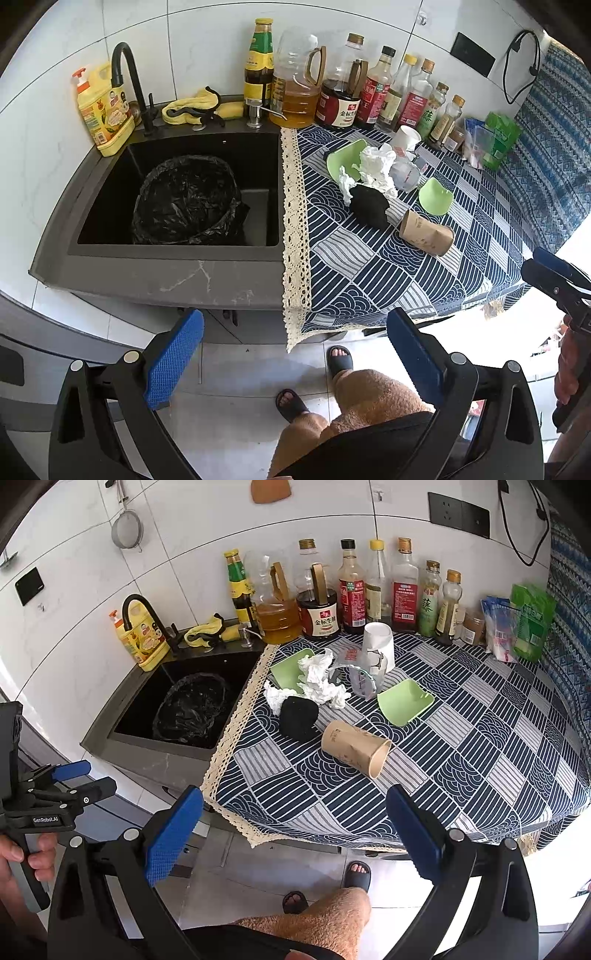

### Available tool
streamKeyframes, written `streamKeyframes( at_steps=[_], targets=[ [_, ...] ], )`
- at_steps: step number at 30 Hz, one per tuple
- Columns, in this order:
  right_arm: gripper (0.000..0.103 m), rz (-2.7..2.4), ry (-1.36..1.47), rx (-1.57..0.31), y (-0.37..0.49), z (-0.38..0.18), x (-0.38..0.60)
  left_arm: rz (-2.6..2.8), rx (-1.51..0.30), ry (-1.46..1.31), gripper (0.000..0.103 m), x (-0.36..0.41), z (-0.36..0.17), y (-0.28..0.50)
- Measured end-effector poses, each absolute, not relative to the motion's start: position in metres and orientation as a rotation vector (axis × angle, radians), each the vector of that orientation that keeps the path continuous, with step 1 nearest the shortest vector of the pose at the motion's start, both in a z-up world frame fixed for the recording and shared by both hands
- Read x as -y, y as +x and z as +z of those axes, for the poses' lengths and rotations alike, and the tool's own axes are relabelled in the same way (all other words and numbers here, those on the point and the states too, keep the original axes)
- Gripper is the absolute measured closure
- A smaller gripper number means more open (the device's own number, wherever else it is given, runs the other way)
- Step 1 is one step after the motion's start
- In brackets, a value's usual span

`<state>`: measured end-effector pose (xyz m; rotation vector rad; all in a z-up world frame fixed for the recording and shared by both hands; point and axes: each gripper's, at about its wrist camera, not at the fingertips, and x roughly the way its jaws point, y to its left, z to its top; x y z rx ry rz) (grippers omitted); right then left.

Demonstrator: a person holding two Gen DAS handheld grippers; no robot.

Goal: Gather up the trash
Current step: 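Reach the left gripper to the tan paper cup and close on it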

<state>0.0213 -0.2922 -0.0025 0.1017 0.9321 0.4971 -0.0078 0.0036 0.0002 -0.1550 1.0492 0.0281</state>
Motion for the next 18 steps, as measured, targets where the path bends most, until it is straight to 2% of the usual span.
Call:
streamKeyframes(
  at_steps=[6,18],
  targets=[
    [0.005,0.481,0.131,-0.954,0.041,-0.009,0.307,0.016,-1.067,-0.153,0.007,0.010,-0.003,0.011],
    [0.005,0.447,0.248,-1.101,0.146,-0.055,0.368,-0.059,-1.170,-0.200,0.007,0.075,-0.032,0.072]
  ],
)
